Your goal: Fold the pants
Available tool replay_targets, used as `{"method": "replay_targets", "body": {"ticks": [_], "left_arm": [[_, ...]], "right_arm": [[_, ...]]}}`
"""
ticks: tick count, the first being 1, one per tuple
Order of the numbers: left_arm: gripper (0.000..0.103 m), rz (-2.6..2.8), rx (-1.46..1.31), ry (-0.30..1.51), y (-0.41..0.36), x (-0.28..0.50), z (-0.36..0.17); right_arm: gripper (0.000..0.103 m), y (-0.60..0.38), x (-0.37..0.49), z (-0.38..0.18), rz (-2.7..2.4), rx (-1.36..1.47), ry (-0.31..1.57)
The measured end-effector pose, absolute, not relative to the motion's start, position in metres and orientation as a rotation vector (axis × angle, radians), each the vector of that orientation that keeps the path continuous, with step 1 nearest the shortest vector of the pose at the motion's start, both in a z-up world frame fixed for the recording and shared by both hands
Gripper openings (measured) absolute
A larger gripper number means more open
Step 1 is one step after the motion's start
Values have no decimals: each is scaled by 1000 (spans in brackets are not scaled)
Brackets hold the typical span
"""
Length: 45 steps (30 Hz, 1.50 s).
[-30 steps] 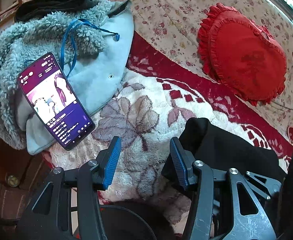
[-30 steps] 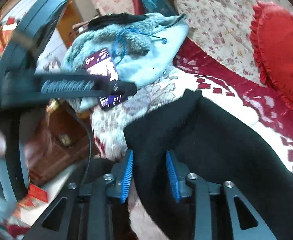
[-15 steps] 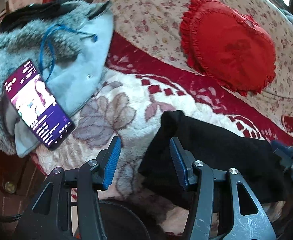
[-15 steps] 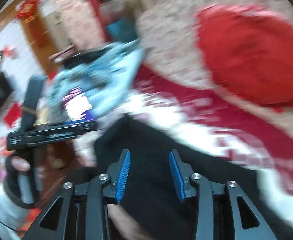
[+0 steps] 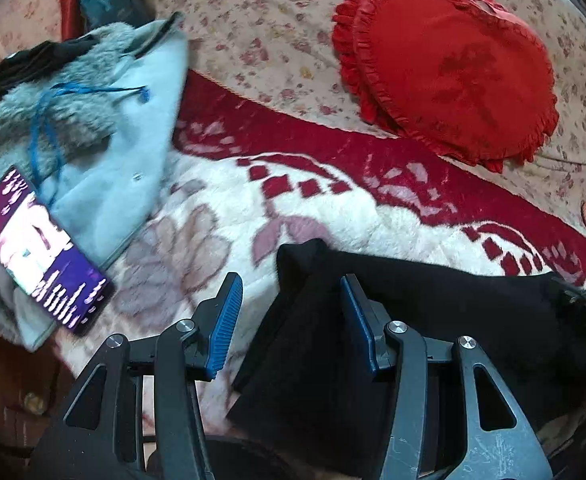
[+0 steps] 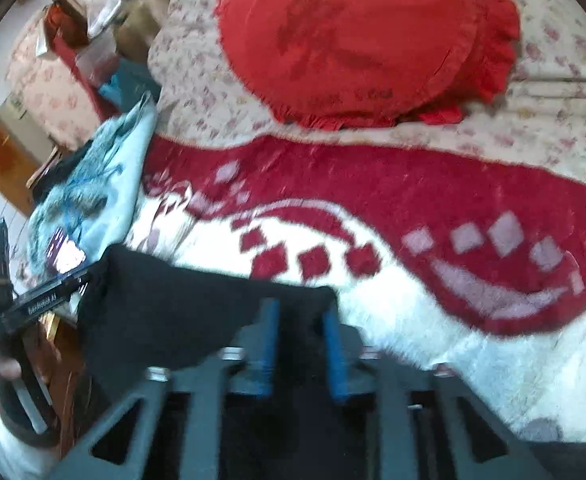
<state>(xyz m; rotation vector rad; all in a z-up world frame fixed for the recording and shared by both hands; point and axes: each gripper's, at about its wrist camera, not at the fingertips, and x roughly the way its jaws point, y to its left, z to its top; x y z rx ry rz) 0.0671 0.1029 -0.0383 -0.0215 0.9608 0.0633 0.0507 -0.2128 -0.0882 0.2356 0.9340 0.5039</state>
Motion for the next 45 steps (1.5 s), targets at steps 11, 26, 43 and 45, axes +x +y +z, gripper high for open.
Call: {"method": "replay_targets", "body": {"ticks": [11,26,43,45], "left_arm": [[13,19,-137,982,127,95,-42],[34,47,-251,977,159,51,-33],[34,38,-255,993,144,26,-60],[35,33,-290,998,149,27,-63]], "right_arm": [[0,-239,25,-54,375,104,835],[21,-115,43,-24,780,87,814],[22,55,125,-79,959,-243,1047],[22,67,127,-87,950,-285,1052]]}}
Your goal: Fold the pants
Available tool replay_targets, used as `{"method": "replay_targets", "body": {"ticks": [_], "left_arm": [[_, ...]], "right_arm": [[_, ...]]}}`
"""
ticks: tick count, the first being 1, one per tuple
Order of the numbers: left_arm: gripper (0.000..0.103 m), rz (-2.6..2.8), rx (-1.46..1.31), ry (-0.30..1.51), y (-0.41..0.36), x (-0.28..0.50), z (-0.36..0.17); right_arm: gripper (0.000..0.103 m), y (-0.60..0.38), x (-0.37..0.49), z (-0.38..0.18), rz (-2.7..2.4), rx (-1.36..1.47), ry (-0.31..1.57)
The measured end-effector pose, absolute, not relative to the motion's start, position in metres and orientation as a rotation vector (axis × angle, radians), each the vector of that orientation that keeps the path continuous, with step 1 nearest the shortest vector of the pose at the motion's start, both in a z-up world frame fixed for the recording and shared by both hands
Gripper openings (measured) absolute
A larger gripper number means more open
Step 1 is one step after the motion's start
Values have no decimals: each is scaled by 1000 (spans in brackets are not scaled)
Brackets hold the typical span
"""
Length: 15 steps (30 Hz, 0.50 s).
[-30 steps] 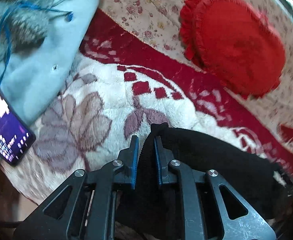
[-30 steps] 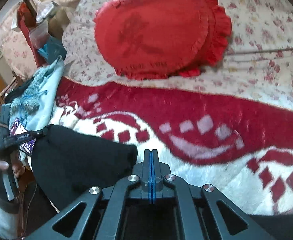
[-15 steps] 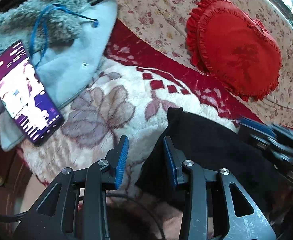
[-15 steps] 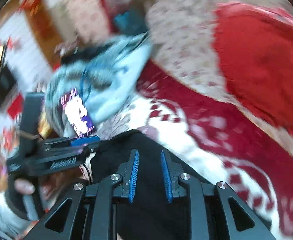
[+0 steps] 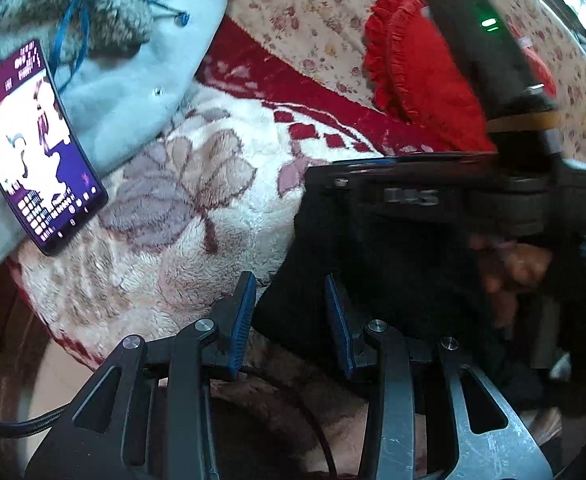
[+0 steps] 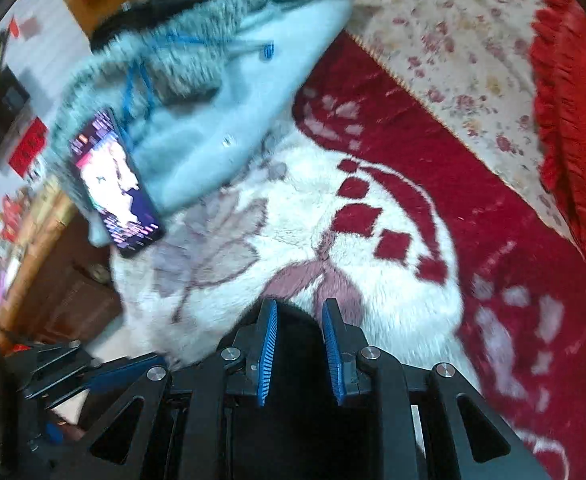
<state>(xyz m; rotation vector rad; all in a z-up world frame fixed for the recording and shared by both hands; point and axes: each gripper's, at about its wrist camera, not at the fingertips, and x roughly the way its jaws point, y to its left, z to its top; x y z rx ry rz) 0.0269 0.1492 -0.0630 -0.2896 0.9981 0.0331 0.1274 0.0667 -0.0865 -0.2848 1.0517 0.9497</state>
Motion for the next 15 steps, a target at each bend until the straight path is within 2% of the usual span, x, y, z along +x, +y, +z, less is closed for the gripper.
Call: {"method": "replay_targets", "body": {"ticks": [4,10,15], "left_arm": [[35,39,-325,1010,158,28,-67],[34,59,-315,992,165,25,-55],[34,52,-327,988,167,12,-50]], "right_arm": [[22,79,142,-93,934,-204,1030],[23,38,138,-46,889,-109,909],[32,-28,102,-36,862,-63,911]]}}
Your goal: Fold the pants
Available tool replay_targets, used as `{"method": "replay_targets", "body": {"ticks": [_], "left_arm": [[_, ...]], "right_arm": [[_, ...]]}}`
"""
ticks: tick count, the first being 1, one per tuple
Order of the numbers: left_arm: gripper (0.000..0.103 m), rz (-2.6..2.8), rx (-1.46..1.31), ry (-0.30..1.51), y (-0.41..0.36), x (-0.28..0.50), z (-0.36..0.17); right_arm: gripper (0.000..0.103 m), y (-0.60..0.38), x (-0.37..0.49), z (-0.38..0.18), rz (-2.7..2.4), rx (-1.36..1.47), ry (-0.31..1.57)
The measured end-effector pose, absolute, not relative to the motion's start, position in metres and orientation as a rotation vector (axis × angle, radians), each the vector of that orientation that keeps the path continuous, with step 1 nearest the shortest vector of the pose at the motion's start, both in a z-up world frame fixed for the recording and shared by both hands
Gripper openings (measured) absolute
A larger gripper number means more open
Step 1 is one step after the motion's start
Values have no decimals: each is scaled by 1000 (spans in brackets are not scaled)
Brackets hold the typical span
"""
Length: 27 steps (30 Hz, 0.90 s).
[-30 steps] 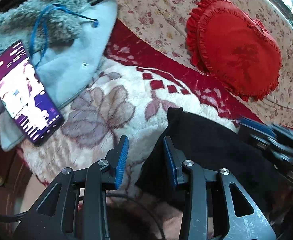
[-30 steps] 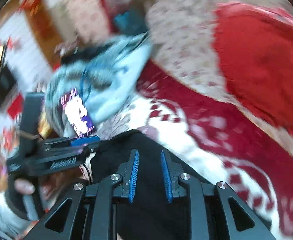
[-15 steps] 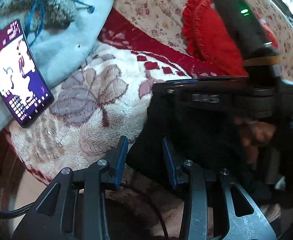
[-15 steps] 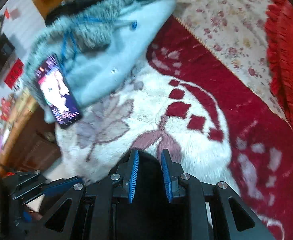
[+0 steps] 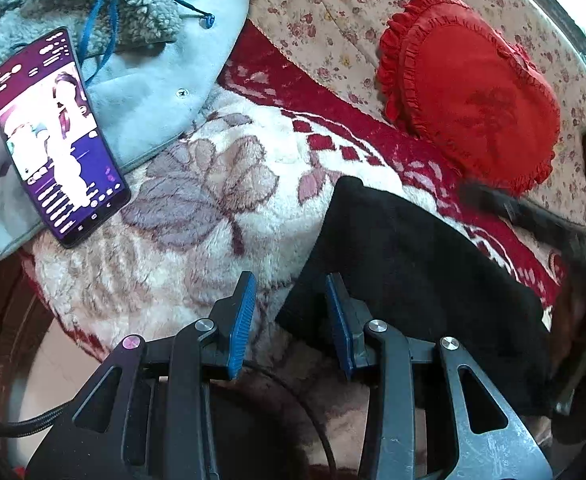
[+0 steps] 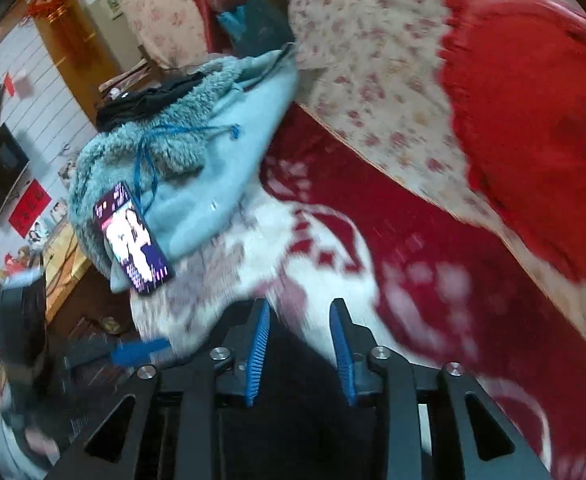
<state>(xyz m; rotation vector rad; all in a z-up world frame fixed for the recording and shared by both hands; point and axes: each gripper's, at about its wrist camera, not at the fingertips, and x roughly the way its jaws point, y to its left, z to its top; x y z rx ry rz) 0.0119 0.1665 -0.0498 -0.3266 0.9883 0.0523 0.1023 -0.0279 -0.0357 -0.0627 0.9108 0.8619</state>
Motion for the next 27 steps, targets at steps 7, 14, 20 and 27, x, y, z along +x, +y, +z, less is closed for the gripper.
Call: {"method": "replay_targets", "body": {"ticks": [7,14,20,27], "left_arm": [[38,88,-343,1037,172,-1,-57],[38,68,-332,1059,159,13,-63],[38,57,-357,940,169,23,-22],[38,54,-332,952,164,22,-20]], "right_arm": [[36,-54,8,-54,926,-97,915],[34,-11,-45,-91,912,-345,843],[8,-50,-6,-59,872,-25,835],[9,-27,-14,-95,935,-25,976]]}}
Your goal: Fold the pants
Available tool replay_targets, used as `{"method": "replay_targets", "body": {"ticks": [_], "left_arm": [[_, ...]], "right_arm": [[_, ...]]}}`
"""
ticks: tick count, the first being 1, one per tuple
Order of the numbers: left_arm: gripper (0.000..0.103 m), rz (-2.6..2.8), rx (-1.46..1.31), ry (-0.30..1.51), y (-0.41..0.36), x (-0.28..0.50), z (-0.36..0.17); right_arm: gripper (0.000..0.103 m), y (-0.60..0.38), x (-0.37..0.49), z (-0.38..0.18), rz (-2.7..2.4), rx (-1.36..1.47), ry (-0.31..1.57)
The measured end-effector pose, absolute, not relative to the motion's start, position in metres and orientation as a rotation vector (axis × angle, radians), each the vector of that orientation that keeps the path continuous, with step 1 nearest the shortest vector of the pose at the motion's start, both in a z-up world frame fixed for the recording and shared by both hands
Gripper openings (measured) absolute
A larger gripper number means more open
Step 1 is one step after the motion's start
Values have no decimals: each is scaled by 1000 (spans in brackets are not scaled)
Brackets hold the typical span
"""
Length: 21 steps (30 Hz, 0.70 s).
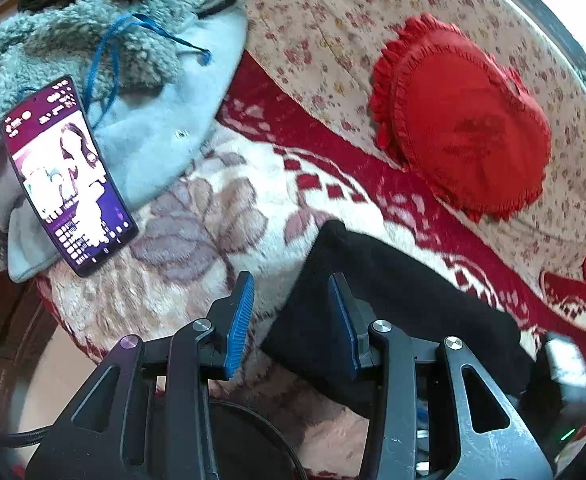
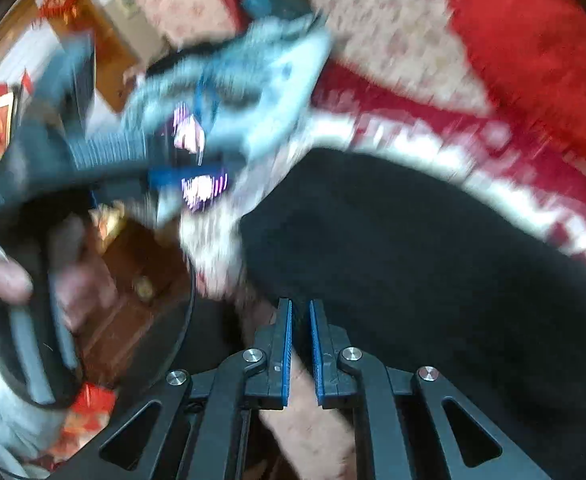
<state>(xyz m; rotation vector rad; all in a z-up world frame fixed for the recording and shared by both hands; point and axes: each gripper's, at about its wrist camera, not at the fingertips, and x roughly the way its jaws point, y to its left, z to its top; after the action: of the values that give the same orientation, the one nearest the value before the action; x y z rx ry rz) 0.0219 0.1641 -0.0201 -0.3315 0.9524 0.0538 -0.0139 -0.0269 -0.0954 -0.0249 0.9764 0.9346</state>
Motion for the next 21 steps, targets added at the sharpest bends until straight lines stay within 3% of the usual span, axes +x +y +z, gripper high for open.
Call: {"method": "replay_targets", "body": {"ticks": [4,6,21], "left_arm": [[38,12,-290,963,140,16,-22],[38,-25,-259,966,121,15,-22],[38,-261,-82,1061,-19,15,-42]], "right_arm": [[14,-35,-23,-92,924,-11,973],[29,-61,-27,-79,890,17,946],[37,-373,-126,-69,82,278,820]]}}
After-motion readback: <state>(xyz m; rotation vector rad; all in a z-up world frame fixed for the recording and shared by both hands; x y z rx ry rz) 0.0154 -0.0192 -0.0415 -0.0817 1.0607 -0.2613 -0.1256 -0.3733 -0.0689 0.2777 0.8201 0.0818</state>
